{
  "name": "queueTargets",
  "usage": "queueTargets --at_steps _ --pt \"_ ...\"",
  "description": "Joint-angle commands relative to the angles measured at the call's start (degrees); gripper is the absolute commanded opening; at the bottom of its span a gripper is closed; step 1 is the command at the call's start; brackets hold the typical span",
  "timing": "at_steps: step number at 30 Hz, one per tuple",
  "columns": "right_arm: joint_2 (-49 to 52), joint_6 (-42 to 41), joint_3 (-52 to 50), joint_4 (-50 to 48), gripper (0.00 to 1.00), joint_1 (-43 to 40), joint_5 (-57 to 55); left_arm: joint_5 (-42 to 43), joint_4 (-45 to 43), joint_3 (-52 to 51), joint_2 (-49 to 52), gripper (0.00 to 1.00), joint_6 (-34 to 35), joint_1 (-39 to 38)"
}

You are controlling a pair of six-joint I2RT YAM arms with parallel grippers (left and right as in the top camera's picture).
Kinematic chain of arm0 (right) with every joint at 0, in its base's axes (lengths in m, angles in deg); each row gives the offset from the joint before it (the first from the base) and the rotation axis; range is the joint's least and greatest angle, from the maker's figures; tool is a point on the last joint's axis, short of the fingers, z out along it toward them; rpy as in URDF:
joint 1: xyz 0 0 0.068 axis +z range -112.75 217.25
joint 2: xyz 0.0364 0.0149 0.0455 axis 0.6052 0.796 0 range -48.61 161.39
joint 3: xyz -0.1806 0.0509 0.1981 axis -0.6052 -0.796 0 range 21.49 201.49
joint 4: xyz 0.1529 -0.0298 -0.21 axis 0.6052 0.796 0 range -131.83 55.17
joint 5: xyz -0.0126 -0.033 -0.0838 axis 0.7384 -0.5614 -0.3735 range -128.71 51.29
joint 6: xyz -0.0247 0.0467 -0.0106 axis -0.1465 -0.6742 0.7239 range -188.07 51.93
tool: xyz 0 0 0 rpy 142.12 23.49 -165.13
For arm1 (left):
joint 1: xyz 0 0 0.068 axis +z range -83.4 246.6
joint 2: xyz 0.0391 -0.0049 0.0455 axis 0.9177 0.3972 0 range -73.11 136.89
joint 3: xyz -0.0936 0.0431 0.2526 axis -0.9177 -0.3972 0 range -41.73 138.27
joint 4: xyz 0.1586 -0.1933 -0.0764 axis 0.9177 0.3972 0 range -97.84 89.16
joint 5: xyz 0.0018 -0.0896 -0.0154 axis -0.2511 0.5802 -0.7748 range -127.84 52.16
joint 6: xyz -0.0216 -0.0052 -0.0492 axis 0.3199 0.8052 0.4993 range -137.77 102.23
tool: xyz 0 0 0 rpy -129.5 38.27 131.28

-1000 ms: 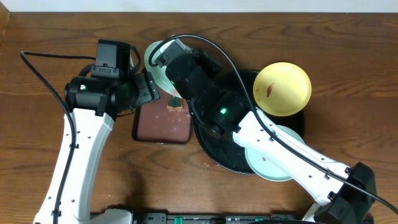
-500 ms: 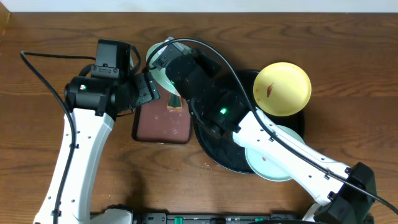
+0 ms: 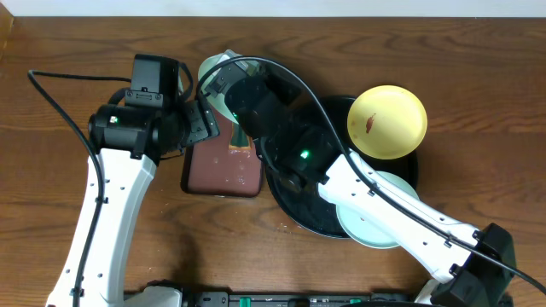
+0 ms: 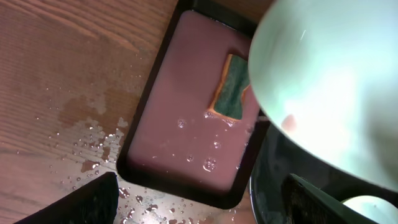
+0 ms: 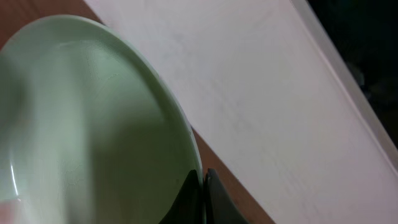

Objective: Clean dirty plates on tray and stack at the side
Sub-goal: 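Lift the cleaned pale green plate with the right gripper and tilt it, then carry the pale green plate to the right side and set it down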

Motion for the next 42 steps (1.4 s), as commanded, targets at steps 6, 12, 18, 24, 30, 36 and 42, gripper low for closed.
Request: queueTargets --at_steps 6,12,18,24,30,36,42 --pt "0.9 4.2 0.4 -2.6 0.01 1.0 -6.5 0.3 0.2 0.8 -0.2 0.84 -0.1 0.1" --pt "1.2 0.2 0.4 -2.1 0.01 1.3 -4.0 0.3 0.2 0.8 -0.2 0.84 -0.1 0.1" --pt "1.5 -3.1 0.4 -1.8 0.01 1.2 -6.8 0.3 0.2 0.8 -0.2 0.84 -0.1 0.1" --pt "1.2 -21.6 0.5 6.7 0.01 0.0 -6.4 0.3 0.2 0.8 -0.2 0.84 -0.1 0.1" --pt "-2.8 -45.8 1.6 21.4 0.01 -8.1 14.9 0.3 0.2 0.8 -0.2 0.84 -0.1 0.1" --pt "-7.7 -51.5 1.6 27.2 0.01 -37.0 52.7 0.3 0.2 0.8 -0.2 0.84 -0.1 0.1" --pt "-6.7 -52.1 1.5 32.2 0.01 -66.2 66.2 0.3 0.2 0.8 -0.2 0.84 -0.1 0.1"
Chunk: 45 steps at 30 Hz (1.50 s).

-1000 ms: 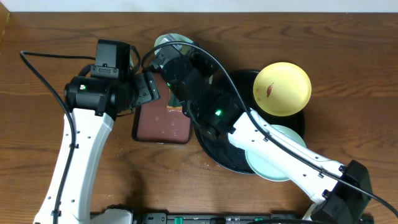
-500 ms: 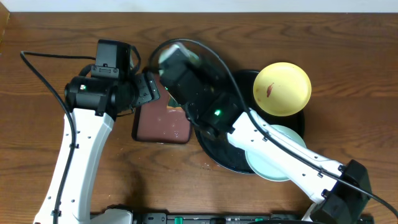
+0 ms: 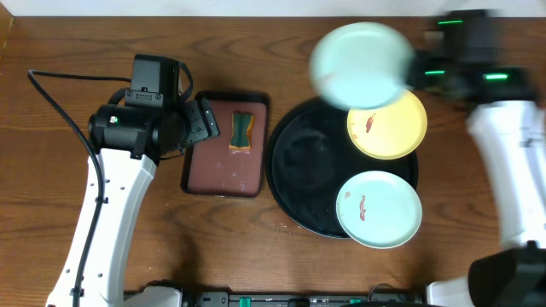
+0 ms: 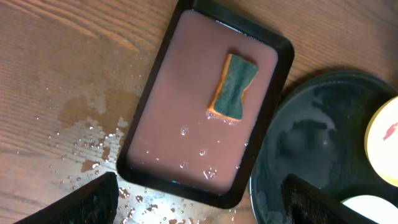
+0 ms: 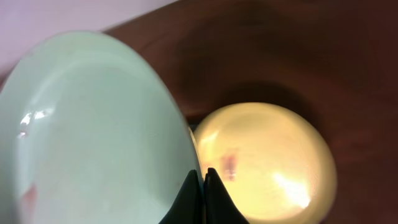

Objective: Clean dirty plates on tray and stack at the side
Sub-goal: 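Carry the pale green plate to the right side and set it down, then grasp the yellow plate rim with the right gripper and slide it left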

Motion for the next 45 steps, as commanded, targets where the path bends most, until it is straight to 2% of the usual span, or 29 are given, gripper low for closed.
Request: queueTargets --at_steps 1,7,11,15,17,19,24,26,30,34,37,41,43,45 --pt "-0.4 -3.2 0.8 2.9 0.01 -15.1 13.1 0.3 0.2 0.8 -0.2 0.84 -0.1 0.1" --pt "5.6 -2.7 0.7 8.3 0.01 -34.9 9.3 0.3 0.2 0.8 -0.2 0.84 -0.1 0.1" --pt "11.4 -0.9 0.7 11.3 0.01 -41.1 8.4 0.3 0.2 0.8 -0.2 0.84 -0.1 0.1" --pt "16.7 -0.9 0.7 10.8 0.01 -43.9 2.3 0.3 0.2 0.8 -0.2 0.84 -0.1 0.1" --pt "18.9 2.2 0.7 9.8 0.01 -44.4 1.2 0.3 0.2 0.8 -0.2 0.84 -0.1 0.1" --pt "21.0 6.4 0.7 9.8 0.01 -44.2 1.0 0.3 0.2 0.8 -0.2 0.84 -0.1 0.1" --pt "21.9 6.9 0.6 9.7 0.03 -43.0 -2.8 0.3 0.2 0.8 -0.2 0.84 -0.1 0.1" --pt "21.8 8.2 0.6 9.8 0.1 -42.6 -3.9 0.3 0.2 0.8 -0.2 0.84 -0.1 0.1" --pt "21.4 8.3 0.6 9.7 0.34 -42.2 -0.8 0.3 0.2 0.8 -0.2 0.84 -0.1 0.1" --pt "19.0 8.7 0.6 9.4 0.42 -40.5 7.5 0.3 0.2 0.8 -0.2 0.84 -0.1 0.1" --pt "16.6 12.2 0.6 9.1 0.46 -36.5 14.2 0.3 0.2 0.8 -0.2 0.84 -0.1 0.1" --pt "14.3 19.8 0.6 9.7 0.46 -27.7 15.5 0.3 0.2 0.8 -0.2 0.84 -0.1 0.1" --pt "14.2 23.1 0.6 9.7 0.46 -22.9 13.6 0.3 0.2 0.8 -0.2 0.84 -0.1 0.1" --pt "14.8 23.3 0.2 8.6 0.47 -17.6 5.5 0.3 0.2 0.8 -0.2 0.84 -0.1 0.1"
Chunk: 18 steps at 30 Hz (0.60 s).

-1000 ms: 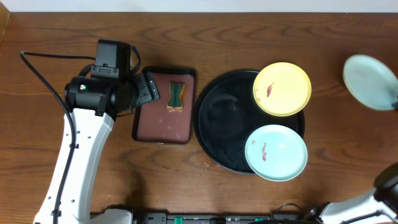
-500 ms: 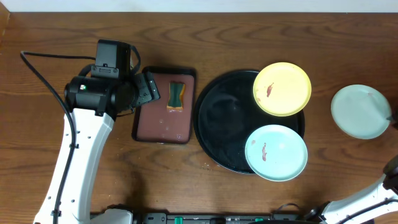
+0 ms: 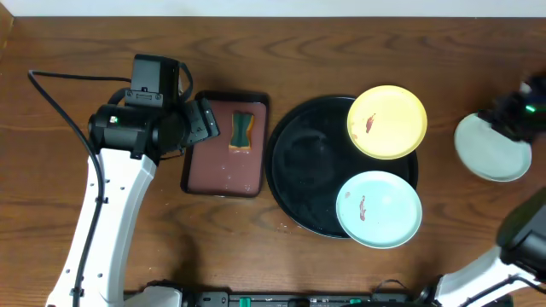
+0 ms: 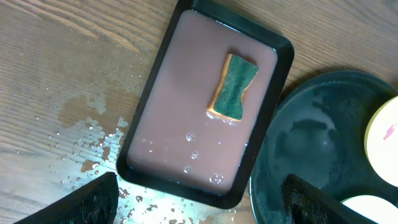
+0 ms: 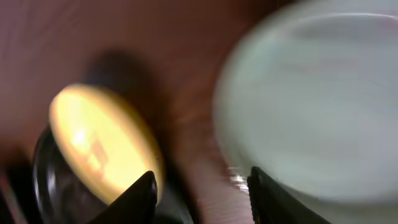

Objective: Clean dirty plates on tray and stack at the side
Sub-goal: 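Grasp the yellow plate rim with the right gripper and slide it left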

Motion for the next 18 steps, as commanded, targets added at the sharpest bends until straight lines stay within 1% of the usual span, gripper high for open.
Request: queueTargets --at_steps 1,4,6,8,10,12,14,15,16,18 --pt "-0.1 5.4 0.0 -1.2 0.47 8.2 -8.9 0.3 0.2 0.8 -0.2 0.84 -0.1 0.1" --pt "1.6 3.3 -1.5 -5.0 0.49 14.0 -21.9 0.3 0.2 0.8 -0.2 0.84 -0.1 0.1" --pt "2.9 2.1 -2.6 -8.1 0.52 16.4 -26.9 0.3 0.2 0.8 -0.2 0.84 -0.1 0.1" --pt "4.5 2.1 -3.4 -10.8 0.53 18.1 -28.0 0.3 0.2 0.8 -0.2 0.84 -0.1 0.1" --pt "6.2 2.1 -3.5 -11.5 0.53 19.2 -28.0 0.3 0.2 0.8 -0.2 0.84 -0.1 0.1" --pt "7.5 2.1 -3.5 -11.3 0.5 19.9 -27.9 0.3 0.2 0.8 -0.2 0.84 -0.1 0.1" --pt "8.4 2.0 -3.5 -10.6 0.42 20.2 -27.4 0.3 0.2 0.8 -0.2 0.84 -0.1 0.1" --pt "8.6 1.9 -3.5 -10.1 0.33 20.3 -26.9 0.3 0.2 0.8 -0.2 0.84 -0.1 0.1" --pt "8.6 1.9 -3.5 -9.2 0.14 20.3 -25.8 0.3 0.2 0.8 -0.2 0.84 -0.1 0.1" --pt "8.2 1.9 -3.5 -8.4 0.04 20.4 -23.5 0.3 0.2 0.8 -0.2 0.84 -0.1 0.1"
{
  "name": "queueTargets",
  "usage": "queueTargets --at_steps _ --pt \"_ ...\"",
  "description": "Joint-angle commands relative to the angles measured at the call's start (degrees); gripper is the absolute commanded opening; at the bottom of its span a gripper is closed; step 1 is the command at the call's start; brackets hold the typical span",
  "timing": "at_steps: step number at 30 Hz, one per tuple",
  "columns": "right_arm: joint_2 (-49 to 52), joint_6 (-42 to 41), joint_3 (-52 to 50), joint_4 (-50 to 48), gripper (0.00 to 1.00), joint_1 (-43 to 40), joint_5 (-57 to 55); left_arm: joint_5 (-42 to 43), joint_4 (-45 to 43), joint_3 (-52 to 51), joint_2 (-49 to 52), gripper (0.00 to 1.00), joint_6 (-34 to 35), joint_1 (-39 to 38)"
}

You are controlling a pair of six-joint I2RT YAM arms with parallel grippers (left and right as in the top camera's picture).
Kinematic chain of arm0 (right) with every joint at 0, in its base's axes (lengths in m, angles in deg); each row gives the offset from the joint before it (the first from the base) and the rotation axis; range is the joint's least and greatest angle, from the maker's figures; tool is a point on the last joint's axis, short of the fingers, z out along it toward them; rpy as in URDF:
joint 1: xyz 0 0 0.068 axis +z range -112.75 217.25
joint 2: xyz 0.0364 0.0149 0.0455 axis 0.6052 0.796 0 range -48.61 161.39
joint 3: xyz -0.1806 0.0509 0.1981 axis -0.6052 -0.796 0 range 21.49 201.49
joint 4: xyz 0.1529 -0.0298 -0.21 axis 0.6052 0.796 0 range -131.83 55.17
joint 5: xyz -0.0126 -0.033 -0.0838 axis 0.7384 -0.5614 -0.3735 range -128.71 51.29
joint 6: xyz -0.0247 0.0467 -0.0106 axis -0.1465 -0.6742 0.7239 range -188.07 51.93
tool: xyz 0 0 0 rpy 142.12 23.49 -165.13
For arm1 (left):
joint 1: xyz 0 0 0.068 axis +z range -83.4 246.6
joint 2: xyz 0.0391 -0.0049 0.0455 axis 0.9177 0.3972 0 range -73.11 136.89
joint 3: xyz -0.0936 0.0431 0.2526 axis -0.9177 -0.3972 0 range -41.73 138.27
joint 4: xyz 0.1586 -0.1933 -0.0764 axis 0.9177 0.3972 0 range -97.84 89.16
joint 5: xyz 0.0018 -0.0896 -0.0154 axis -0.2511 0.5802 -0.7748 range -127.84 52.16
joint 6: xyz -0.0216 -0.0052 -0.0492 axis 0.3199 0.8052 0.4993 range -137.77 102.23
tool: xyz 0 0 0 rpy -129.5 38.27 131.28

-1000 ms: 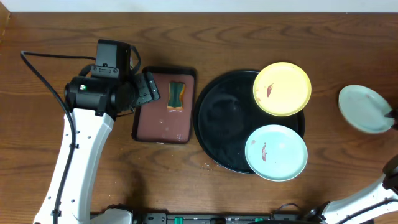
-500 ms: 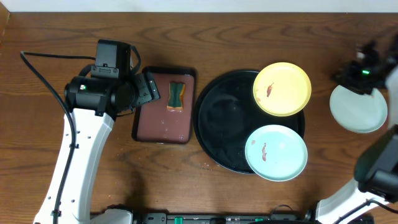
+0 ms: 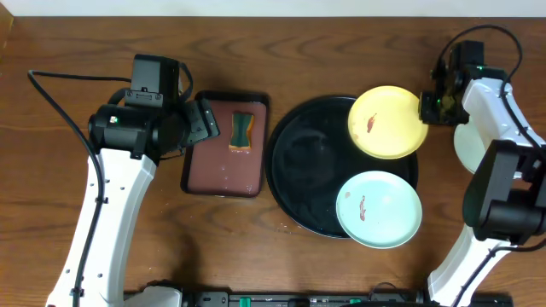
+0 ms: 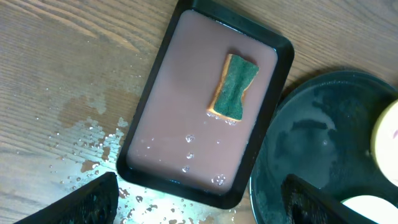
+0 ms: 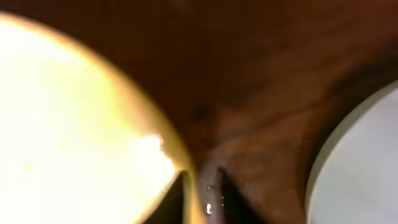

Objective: Clean dirty plates on tray and stack at the side
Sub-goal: 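Grasp the yellow plate rim with the right gripper and slide it left, then grasp the sponge in the water tray again with the left gripper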

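A yellow plate (image 3: 388,122) with a red smear lies on the round black tray (image 3: 299,166), and a pale blue plate (image 3: 379,209), also smeared, lies below it. Off the tray at the right rests a pale green plate (image 3: 472,152), partly under my right arm. My right gripper (image 3: 432,107) is at the yellow plate's right rim. In the right wrist view the narrowly open gripper (image 5: 205,196) straddles that rim (image 5: 180,165). My left gripper (image 4: 199,211) hangs open over the brown basin (image 4: 161,124), which holds a green sponge (image 4: 233,86).
Water drops (image 4: 93,155) wet the wood left of the basin. The table's back edge runs along the top of the overhead view. The black tray's left half (image 4: 311,149) is wet and bare.
My right gripper was wide open beside the pale green plate at the far right. Now it is further left, at the yellow plate's rim, with its jaws nearly together. The left arm has not moved.
My right gripper held the pale green plate over the basin, by my left gripper. Then it held the plate above the yellow plate. Later the plate lay on the table at the right, released. Now the right gripper straddles the yellow plate's rim.
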Motion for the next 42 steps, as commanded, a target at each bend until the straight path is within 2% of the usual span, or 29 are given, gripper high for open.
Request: queueTargets --at_steps 1,5,9,11,19,22,30,31,32,33,34,36,38,42 --pt "-0.9 -0.3 -0.1 1.0 0.01 0.7 2.4 0.3 0.2 0.8 -0.2 0.84 -0.1 0.1" --pt "-4.1 0.0 -0.1 2.3 0.01 1.3 4.2 0.3 0.2 0.8 -0.2 0.84 -0.1 0.1" --pt "-8.7 -0.1 -0.1 3.2 0.01 3.8 14.1 0.3 0.2 0.8 -0.2 0.84 -0.1 0.1" --pt "-9.4 -2.2 -0.1 4.0 0.01 6.5 15.0 0.3 0.2 0.8 -0.2 0.84 -0.1 0.1" --pt "-5.1 -5.1 -1.5 3.7 0.01 16.2 12.7 0.3 0.2 0.8 -0.2 0.84 -0.1 0.1" --pt "-2.8 -9.7 -1.6 4.2 0.01 18.9 7.5 0.3 0.2 0.8 -0.2 0.84 -0.1 0.1" --pt "-2.0 -14.7 -1.6 5.8 0.01 20.6 3.6 0.3 0.2 0.8 -0.2 0.84 -0.1 0.1" --pt "-2.0 -14.6 -1.6 6.7 0.04 20.6 3.7 0.3 0.2 0.8 -0.2 0.84 -0.1 0.1" --pt "-2.0 -13.7 -1.6 7.2 0.18 20.6 3.7 0.3 0.2 0.8 -0.2 0.84 -0.1 0.1" --pt "-2.0 -11.3 -1.6 7.4 0.38 20.5 3.8 0.3 0.2 0.8 -0.2 0.84 -0.1 0.1" --pt "-2.0 -8.1 -1.6 7.2 0.48 20.5 3.9 0.3 0.2 0.8 -0.2 0.84 -0.1 0.1" --pt "-2.0 -2.3 -1.6 6.3 0.57 20.3 3.9 0.3 0.2 0.8 -0.2 0.84 -0.1 0.1" --pt "-2.0 1.1 -1.6 5.2 0.54 20.1 3.9 0.3 0.2 0.8 -0.2 0.84 -0.1 0.1" --pt "-2.0 0.1 -1.7 4.2 0.43 19.6 5.3 0.3 0.2 0.8 -0.2 0.84 -0.1 0.1"
